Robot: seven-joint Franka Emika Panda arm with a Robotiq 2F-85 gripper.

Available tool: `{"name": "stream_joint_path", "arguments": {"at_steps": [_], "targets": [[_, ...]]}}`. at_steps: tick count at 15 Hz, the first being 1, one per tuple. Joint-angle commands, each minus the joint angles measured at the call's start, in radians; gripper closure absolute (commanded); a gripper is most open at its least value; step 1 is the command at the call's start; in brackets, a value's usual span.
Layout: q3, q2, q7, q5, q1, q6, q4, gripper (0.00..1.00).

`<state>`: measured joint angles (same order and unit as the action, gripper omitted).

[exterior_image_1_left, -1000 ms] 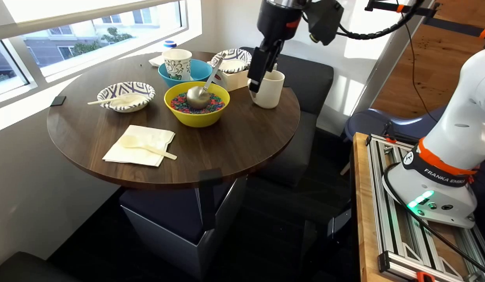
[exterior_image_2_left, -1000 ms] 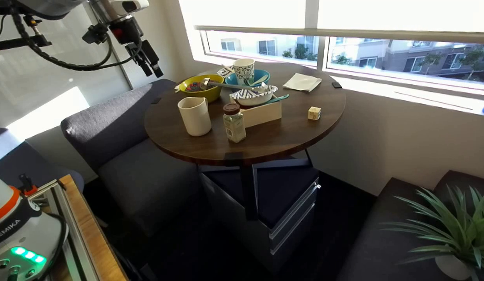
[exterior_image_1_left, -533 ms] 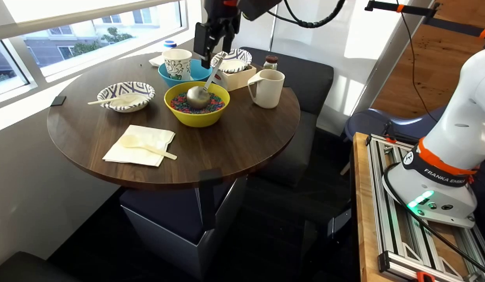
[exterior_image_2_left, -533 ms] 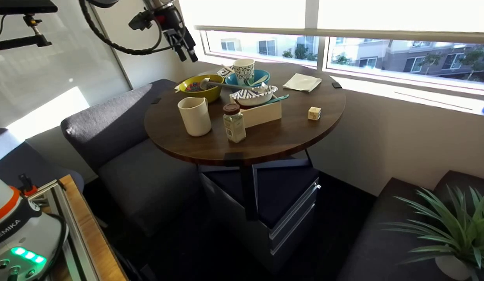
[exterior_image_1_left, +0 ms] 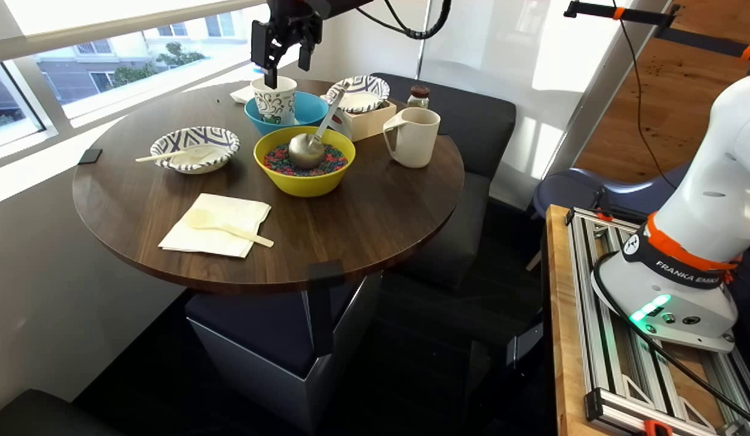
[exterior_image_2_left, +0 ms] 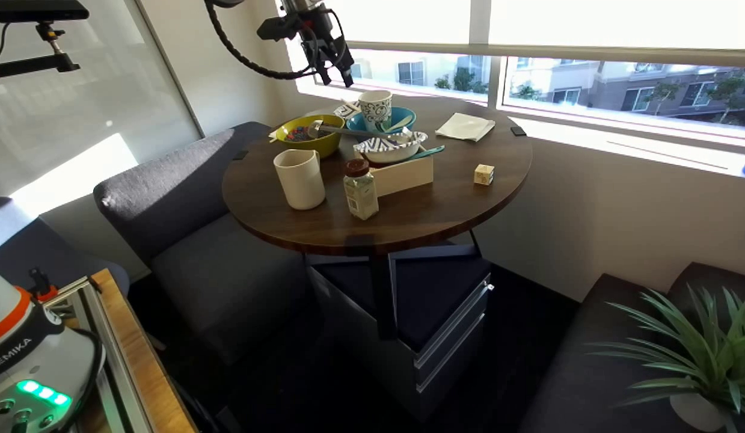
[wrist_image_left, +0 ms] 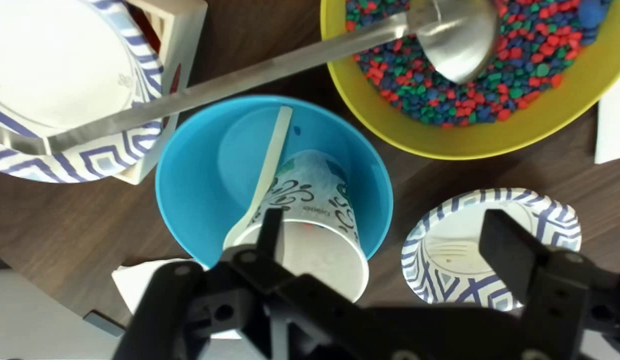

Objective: Pour the contents from the cup into the yellow bowl

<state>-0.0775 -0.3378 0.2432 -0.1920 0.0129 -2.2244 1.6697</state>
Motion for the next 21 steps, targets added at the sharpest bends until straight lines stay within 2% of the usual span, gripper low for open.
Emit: {"name": "stream_joint_path", "arguments": {"at_steps": [1,7,10,11,12,21], "targets": [[0.018,-0.111,-0.103,0.076,0.014,0.056,-0.14,0.0],[0.015,-0.213,-0.212,0.139,0.004,0.082,-0.269,0.0],[0.017,-0.247,-0.249,0.149,0.001,0.058,-0.3,0.0],[0.017,-0.254,-0.259,0.15,0.0,0.047,-0.306,0.25],[0.019,-0.26,-0.261,0.149,0.0,0.049,-0.312,0.25],[0.052,-0.26,-0.241,0.128,0.007,0.08,-0.318,0.96]]}}
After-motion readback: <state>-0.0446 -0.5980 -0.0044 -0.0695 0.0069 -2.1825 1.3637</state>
